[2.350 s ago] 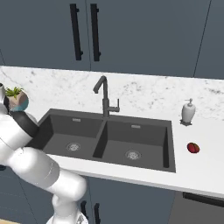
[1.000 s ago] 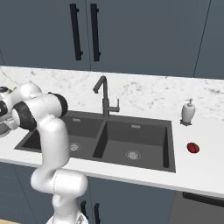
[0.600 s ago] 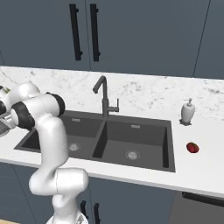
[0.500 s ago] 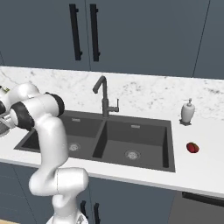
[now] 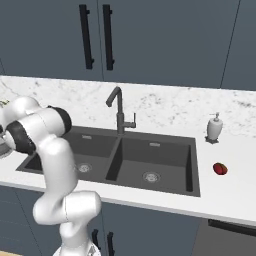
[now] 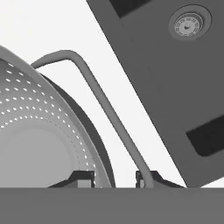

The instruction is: Put the colander in the sink, put the mango in the colander, and turn on the sink faucet and pour water over the colander.

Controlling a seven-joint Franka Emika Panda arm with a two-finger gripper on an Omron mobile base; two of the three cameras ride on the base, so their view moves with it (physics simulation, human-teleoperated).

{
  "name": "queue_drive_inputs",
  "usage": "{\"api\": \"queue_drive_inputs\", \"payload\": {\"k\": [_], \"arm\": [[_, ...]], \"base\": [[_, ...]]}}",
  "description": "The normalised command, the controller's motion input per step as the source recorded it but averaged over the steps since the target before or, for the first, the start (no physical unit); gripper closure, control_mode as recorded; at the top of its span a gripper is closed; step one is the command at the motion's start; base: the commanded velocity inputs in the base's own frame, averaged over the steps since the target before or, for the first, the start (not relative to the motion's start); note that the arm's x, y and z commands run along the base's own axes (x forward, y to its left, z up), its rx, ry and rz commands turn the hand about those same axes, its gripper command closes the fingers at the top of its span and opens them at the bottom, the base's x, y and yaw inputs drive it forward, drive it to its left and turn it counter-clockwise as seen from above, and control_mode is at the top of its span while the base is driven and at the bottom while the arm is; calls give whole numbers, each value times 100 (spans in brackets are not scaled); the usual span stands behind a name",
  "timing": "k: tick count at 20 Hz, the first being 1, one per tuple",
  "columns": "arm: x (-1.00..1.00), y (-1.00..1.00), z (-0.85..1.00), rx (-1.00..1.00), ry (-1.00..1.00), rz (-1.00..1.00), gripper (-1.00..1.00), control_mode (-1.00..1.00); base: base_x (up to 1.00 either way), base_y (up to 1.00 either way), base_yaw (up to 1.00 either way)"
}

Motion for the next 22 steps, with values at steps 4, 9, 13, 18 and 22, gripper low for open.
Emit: {"api": "queue_drive_inputs", "payload": {"k": [4,9,13,18,22], "arm": [[-36,-68,1,13,-1,-22,100,-100],[-45,-75,16,24,0,-23,100,-100],[-43,-77,34,26,1,-22,100,-100],[-32,-67,39,11,12,-20,100,-100],[-21,-63,44,1,29,-17,100,-100]], "base": [[0,0,0],[0,0,0],[0,0,0],[0,0,0],[0,0,0]]}}
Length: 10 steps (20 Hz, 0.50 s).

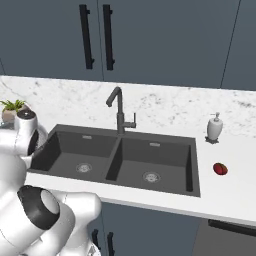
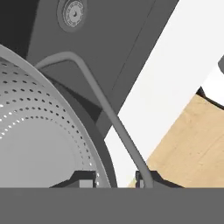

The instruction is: Put the colander in the sink, put the mango in the colander, and turn on the sink faucet and pour water over the colander.

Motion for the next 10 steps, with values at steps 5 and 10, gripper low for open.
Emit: {"api": "queue_drive_inputs", "payload": {"k": [5,10], "arm": [[-6,-51,44,-1,39,-11,100,-100],[0,-41,30,-17,19,-4,100,-100]], "base": [[0,0,0],[0,0,0]]}}
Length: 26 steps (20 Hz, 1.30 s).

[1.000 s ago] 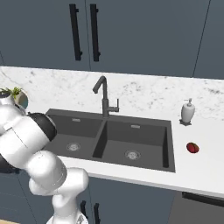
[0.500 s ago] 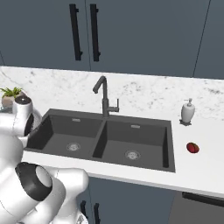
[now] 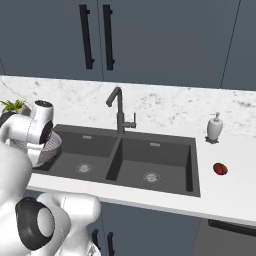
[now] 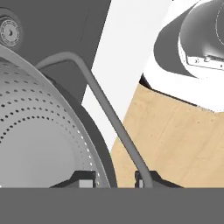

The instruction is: Put the colander in the sink, put the mango in the colander, and turn on the sink faucet and pour water over the colander.

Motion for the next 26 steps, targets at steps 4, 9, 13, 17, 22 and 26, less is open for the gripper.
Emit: {"api": "queue_drive_inputs", "payload": {"k": [4,9,13,17,22,26], "arm": [[0,-23,3,-38,-1,-5,100,-100],[0,-19,0,-38,-9,-5,100,-100],[0,-27,0,-22,-3,-4,100,-100],[0,-34,0,-4,0,-1,100,-100],[4,-26,0,0,0,0,100,-100],[7,-23,-1,0,0,0,100,-100]], "base": [[0,0,0],[0,0,0],[0,0,0],[0,0,0],[0,0,0],[0,0,0]]}}
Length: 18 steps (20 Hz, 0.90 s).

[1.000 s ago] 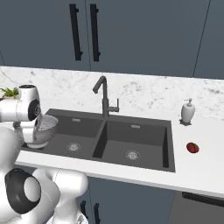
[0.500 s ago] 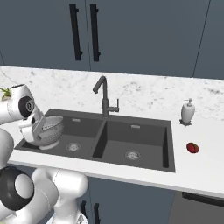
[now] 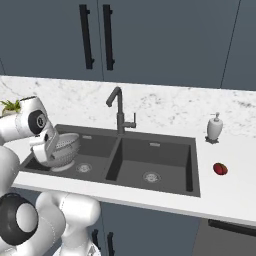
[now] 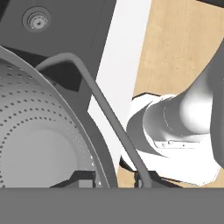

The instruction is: Put the colander in the sink, put the mango in the colander, and turn on the sink faucet and pour water over the colander.

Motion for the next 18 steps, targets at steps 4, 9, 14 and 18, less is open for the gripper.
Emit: {"api": "queue_drive_inputs", "payload": {"k": [4,9,14,18], "arm": [[23,-13,-9,0,0,0,100,-100],[44,-15,-11,0,0,0,100,-100],[65,-18,-9,0,4,0,100,-100],[81,-8,-11,4,19,0,100,-100]], "base": [[0,0,0],[0,0,0],[0,0,0],[0,0,0]]}}
